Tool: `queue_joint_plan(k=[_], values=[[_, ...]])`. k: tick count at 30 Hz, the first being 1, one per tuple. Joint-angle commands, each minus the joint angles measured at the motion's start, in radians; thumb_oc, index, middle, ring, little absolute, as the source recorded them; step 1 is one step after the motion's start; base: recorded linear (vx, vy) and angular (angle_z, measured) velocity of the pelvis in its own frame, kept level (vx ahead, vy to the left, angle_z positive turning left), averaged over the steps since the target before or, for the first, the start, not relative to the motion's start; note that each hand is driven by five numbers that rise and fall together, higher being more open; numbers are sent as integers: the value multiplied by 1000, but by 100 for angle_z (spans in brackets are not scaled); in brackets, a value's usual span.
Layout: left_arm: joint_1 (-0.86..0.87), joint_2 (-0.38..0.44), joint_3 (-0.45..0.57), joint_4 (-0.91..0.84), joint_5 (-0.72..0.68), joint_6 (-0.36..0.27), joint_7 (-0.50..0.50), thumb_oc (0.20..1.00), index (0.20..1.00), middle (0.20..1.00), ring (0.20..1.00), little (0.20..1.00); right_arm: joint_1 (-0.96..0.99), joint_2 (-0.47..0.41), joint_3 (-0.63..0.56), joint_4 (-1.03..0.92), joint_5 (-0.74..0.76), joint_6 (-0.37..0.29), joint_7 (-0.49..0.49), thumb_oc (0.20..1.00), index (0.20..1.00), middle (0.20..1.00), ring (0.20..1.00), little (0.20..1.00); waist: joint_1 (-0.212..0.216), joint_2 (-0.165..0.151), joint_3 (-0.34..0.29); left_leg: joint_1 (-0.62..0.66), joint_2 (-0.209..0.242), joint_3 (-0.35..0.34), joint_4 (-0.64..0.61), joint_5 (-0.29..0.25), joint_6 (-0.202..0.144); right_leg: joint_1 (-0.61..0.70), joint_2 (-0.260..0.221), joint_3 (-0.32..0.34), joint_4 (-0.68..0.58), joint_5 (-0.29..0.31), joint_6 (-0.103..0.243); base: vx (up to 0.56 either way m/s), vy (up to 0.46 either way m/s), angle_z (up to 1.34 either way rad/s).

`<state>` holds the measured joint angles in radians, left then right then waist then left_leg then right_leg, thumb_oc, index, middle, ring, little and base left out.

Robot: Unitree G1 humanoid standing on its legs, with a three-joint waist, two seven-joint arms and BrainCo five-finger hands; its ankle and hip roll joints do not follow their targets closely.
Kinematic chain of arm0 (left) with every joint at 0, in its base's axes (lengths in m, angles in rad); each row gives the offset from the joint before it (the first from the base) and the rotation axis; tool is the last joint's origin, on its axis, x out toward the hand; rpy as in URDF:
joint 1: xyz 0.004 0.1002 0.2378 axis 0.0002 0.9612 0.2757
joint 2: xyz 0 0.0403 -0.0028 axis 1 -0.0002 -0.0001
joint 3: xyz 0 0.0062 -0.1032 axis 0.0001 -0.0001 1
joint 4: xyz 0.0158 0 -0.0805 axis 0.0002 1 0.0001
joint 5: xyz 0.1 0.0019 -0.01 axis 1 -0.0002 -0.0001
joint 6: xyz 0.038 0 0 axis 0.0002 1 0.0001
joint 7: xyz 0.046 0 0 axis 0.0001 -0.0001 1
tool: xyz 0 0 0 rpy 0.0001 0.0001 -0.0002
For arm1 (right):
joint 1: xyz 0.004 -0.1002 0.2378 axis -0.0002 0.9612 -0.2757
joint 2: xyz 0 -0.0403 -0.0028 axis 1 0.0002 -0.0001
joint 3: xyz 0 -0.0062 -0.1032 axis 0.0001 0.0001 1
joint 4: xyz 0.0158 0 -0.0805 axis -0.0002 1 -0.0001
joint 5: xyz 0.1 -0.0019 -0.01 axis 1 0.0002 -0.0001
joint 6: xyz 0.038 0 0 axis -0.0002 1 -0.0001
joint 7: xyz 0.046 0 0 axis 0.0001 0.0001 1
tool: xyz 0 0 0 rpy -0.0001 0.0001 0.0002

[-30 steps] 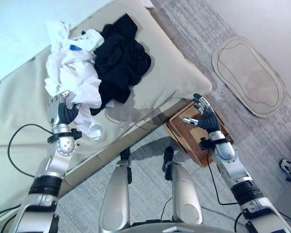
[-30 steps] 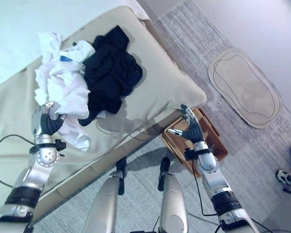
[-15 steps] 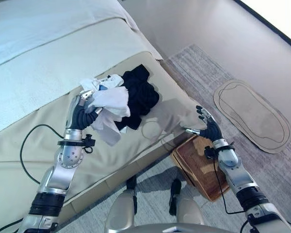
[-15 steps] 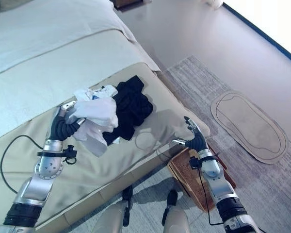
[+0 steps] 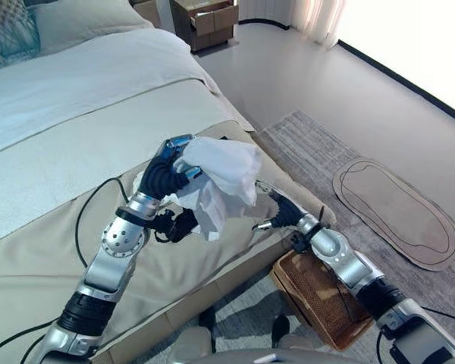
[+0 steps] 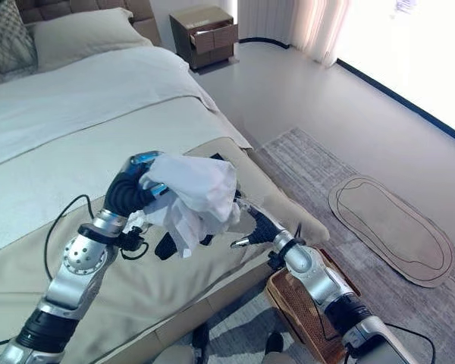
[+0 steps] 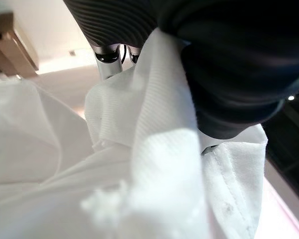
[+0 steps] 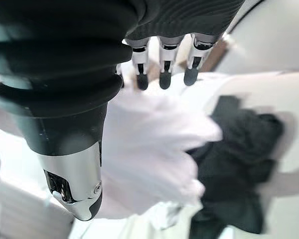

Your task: Pick up clothes into the bucket

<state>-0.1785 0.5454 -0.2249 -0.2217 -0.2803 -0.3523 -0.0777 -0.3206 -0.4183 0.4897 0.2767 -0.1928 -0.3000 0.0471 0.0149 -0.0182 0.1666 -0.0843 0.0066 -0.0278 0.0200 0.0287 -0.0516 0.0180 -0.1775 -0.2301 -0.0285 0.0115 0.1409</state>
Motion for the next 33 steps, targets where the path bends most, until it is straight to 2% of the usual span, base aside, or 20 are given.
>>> queue_joint_plan(k=[1,5,8,13,14,15,21,26,29,33], values=[[-73,-26,-18,-68,-101,-31,-33,200,200,200,200,200,-68,43,50,-74,49,-42,15,1000,1000,1000,1000,1000,7,-21,-66,19,37,1,26,-65,-2,-56,-70,-4,13,88,48,0,0,0],[-68,-38,-37,-78,-128,-16,-49,200,200,200,200,200,-61,70,59,-93,84,-36,22,1000,1000,1000,1000,1000,5,-18,-74,29,38,3,21,-66,-1,-47,-68,-4,8,87,46,0,0,0],[-65,-52,-67,-76,-174,1,-62,200,200,200,200,200,-44,124,78,-94,208,-18,58,1000,1000,1000,1000,1000,0,-16,-81,37,38,8,19,-66,0,-42,-68,-1,6,86,44,0,0,0],[-74,-62,-98,-82,-197,12,-72,200,200,200,200,200,-48,151,109,-87,272,-4,81,1000,1000,1000,1000,1000,1,-17,-85,42,38,8,15,-65,-1,-36,-67,-3,3,86,42,0,0,0],[-75,-68,-109,-83,-208,18,-78,200,200,200,200,200,-46,162,116,-85,302,1,90,558,558,558,558,558,1,-17,-88,43,38,8,14,-65,-1,-34,-66,-4,2,86,42,0,0,0],[-74,-70,-113,-81,-213,20,-80,200,200,200,200,200,-43,164,117,-84,324,5,94,200,200,200,200,200,0,-17,-89,43,39,8,14,-66,0,-35,-65,-3,3,86,41,0,0,0],[-59,-69,-102,-72,-220,23,-78,200,200,200,200,200,-1,166,90,-64,399,15,96,200,200,200,200,200,-2,-19,-93,46,40,8,15,-67,-1,-33,-64,-2,3,84,40,0,0,0],[-26,-71,-62,-70,-226,22,-75,200,200,200,200,200,73,136,21,-60,453,21,92,200,200,200,200,200,-6,-19,-96,54,41,10,13,-68,-1,-27,-62,-3,4,83,40,0,0,0],[9,-73,-10,-63,-208,14,-65,200,200,200,200,200,142,114,-59,-66,483,13,83,200,200,200,200,200,-12,-20,-98,54,42,12,13,-69,-2,-26,-63,-3,2,84,40,0,0,0],[28,-78,28,-47,-158,13,-41,200,200,200,200,200,183,113,-110,-157,512,20,67,200,200,200,200,200,-21,-20,-99,57,42,18,13,-71,-1,-26,-62,0,2,84,40,0,0,0]])
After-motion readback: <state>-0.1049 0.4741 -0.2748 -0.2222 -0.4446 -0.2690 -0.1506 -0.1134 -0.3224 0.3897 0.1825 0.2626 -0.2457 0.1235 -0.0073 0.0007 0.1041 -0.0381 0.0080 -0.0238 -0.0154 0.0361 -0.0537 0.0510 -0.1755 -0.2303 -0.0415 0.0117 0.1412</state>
